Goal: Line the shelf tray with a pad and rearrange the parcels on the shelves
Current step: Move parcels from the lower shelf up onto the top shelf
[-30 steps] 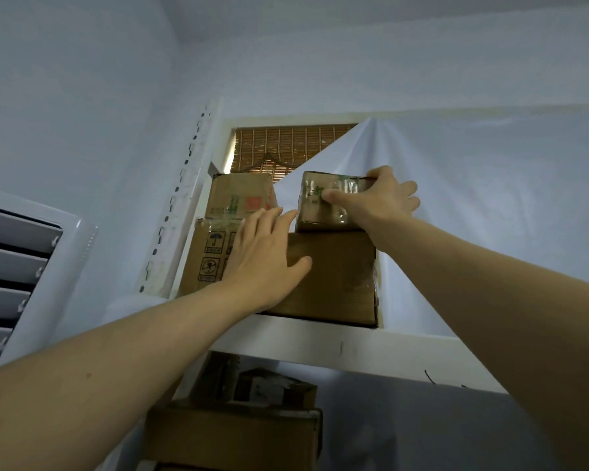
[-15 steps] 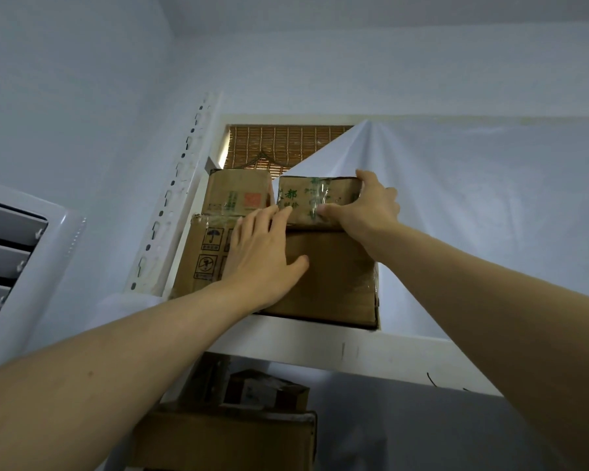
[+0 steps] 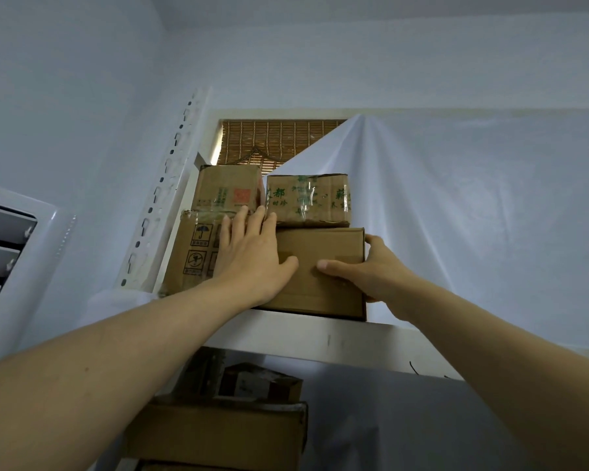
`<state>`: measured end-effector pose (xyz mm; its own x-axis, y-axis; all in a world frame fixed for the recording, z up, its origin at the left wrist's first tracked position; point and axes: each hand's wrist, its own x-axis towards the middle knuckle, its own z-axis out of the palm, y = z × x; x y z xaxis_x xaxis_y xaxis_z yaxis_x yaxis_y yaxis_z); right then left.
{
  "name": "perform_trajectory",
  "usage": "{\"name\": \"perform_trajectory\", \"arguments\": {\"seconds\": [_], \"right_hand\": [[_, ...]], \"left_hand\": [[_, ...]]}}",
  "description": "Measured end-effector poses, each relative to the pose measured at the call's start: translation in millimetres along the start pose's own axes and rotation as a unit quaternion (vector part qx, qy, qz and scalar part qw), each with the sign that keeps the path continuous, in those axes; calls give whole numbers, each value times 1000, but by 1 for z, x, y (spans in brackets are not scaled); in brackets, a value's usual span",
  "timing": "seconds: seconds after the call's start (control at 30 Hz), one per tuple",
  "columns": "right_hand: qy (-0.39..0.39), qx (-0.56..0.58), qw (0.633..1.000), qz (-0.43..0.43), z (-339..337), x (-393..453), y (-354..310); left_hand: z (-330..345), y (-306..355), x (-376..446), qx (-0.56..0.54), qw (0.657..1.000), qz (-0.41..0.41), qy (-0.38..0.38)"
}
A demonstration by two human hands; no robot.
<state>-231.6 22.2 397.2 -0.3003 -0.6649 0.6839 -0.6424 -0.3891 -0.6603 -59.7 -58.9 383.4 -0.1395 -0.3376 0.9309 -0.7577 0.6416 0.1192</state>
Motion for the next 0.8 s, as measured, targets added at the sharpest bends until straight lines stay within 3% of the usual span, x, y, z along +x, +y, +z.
{"name": "perform_trajectory", "arguments": {"seconds": [0.33,0.7,0.8], "right_hand": [[-35,-30,999,-9,-20,-13,8],[49,-104,977,-181,-77,-73,49],[32,-136,959,-248,-107,-115,76]], "left_hand": [[-1,24,-6,46,998,-46,-15],[4,107,-68,-73,990,-7,119],[15,141,-98,-98,988,19,120]]}}
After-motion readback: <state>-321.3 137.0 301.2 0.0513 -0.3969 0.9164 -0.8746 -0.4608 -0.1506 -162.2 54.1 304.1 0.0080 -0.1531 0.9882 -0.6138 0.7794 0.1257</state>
